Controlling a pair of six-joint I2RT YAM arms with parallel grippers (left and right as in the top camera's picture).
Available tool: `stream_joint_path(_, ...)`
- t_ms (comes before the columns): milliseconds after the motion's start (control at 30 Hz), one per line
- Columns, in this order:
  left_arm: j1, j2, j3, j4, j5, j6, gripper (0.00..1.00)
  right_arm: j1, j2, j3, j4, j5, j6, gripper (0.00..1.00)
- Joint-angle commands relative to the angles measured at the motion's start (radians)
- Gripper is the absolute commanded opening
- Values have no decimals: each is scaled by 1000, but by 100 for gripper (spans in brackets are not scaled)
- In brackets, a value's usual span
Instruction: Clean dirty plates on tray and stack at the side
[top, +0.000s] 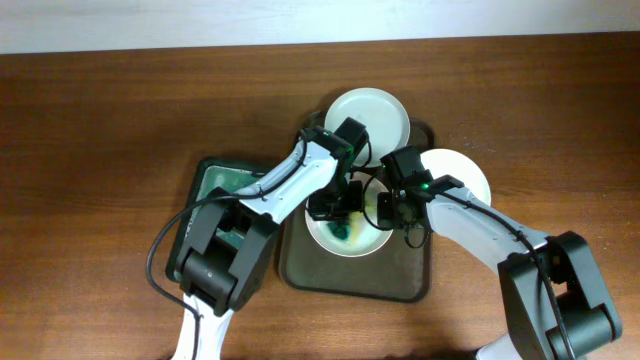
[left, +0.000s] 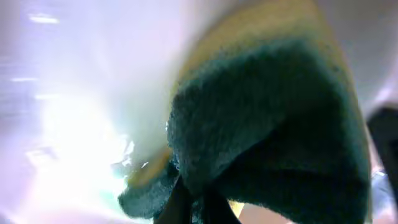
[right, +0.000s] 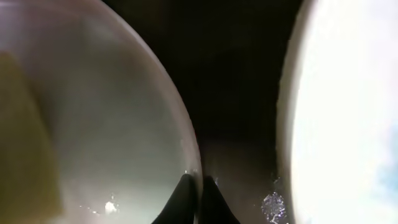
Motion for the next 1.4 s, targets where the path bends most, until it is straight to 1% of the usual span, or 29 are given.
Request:
stream_joint_path(0, 75, -100, -24, -44, -206, 13, 0, 0, 15, -14, -24, -21, -95, 4)
stream_joint_path(100, 134, -258, -24, -96, -254, 25, 0, 0, 15, -14, -27, -43, -122, 4)
stream_joint_path(200, 199, -389, -24, -157, -413, 46, 0, 0, 15, -14, -31, -43, -122, 4)
stream_joint_path(233, 224, -412, -24, -183, -477, 50, 0, 0, 15, -14, -30, -50, -146, 4)
stream_joint_path(267, 244, -414, -29, -198, -508, 89, 0, 0, 15, -14, -30, -58, -185, 4)
stream_joint_path(300, 257, -414, -45, -194, -507, 122, 0, 0, 15, -14, -31, -58, -209, 4)
stream_joint_path(367, 295, -414, -137, -142, -507, 171, 0, 0, 15, -14, -31, -58, -234, 4)
stream_joint_path(400, 306, -414, -190, -99, -507, 182, 0, 0, 15, -14, -31, -61, -234, 10)
stream_joint_path(433, 315, -414, -251, -45, -507, 192, 0, 0, 15, -14, -31, -66, -234, 31)
stream_joint_path(467, 329, -414, -355, 50, -503, 200, 0, 0, 15, -14, -30, -87, -234, 33)
stream_joint_path(533, 334, -414, -428, 120, -473, 201, 0, 0, 15, -14, -31, -87, -234, 33)
stream_joint_path(567, 334, -414, -451, 146, -457, 204, 0, 0, 15, -14, -30, -87, -234, 29)
stream_joint_path(600, 334, -414, -454, 161, -431, 204, 2, 0, 15, -14, -26, -87, -234, 25)
stream_joint_path(633, 334, -416, -446, 177, -396, 238, 12, 0, 15, -14, -19, -87, -234, 24)
stream_joint_path(667, 334, -417, -435, 171, -371, 254, 18, 0, 15, -14, -12, -87, -234, 24)
stream_joint_path(700, 334, -422, -419, 154, -345, 266, 27, 0, 15, -14, -11, -87, -234, 22)
stream_joint_path(767, 334, -441, -380, 111, -315, 268, 39, 0, 15, -14, -12, -83, -233, 4)
stream_joint_path(800, 334, -452, -359, 95, -315, 268, 49, 0, 15, -11, -12, -83, -231, 4)
stream_joint_path(867, 334, -493, -300, 35, -315, 268, 58, 0, 8, 16, -47, -75, -196, 4)
stream_joint_path(933, 334, -550, -256, -8, -315, 267, 67, 1, -30, 71, -111, -75, -196, 4)
stream_joint_path(967, 335, -579, -250, -11, -315, 267, 75, 1, -49, 93, -138, -71, -196, 4)
stream_joint_path(1000, 340, -613, -249, -12, -315, 267, 95, 1, -85, 121, -174, -66, -196, 4)
stream_joint_path(1033, 345, -649, -249, -14, -315, 267, 100, 1, -118, 137, -200, -43, -196, 4)
stream_joint_path(1100, 356, -708, -249, -16, -317, 268, 99, 2, -189, 146, -231, 26, -196, 4)
stream_joint_path(1167, 366, -750, -249, -16, -351, 268, 100, 2, -262, 146, -260, 98, -185, 4)
stream_joint_path(1267, 366, -755, -249, -16, -349, 268, 99, 9, -323, 146, -292, 158, -181, 4)
stream_joint_path(1367, 366, -755, -249, -15, -349, 267, 100, 143, -364, 146, -313, 410, -158, 4)
